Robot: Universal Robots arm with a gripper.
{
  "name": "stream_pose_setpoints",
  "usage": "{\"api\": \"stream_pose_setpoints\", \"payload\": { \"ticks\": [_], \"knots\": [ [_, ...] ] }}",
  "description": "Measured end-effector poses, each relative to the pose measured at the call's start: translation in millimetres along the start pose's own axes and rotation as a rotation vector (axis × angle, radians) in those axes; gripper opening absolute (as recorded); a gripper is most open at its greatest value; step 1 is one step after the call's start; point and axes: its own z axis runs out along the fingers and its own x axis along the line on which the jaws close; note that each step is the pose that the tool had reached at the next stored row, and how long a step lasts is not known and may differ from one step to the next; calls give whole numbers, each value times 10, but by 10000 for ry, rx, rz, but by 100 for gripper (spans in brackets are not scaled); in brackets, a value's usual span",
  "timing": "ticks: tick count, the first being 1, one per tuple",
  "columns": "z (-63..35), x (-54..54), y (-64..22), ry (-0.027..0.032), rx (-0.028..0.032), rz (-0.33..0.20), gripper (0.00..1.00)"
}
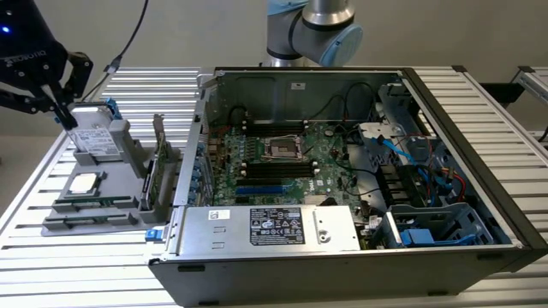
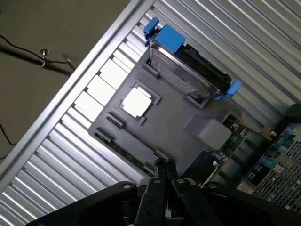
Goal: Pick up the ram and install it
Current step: 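Pick up the ram and move it above insertion slot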
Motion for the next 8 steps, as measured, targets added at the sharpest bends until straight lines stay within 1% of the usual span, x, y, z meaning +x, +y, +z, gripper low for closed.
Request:
{"api": "stream_pose_setpoints", "payload": {
  "ticks": [5,8],
  "knots": [
    [31,0,-2,37,-4,-920,10],
    [56,0,-3,43,-25,-1465,10]
  ]
}}
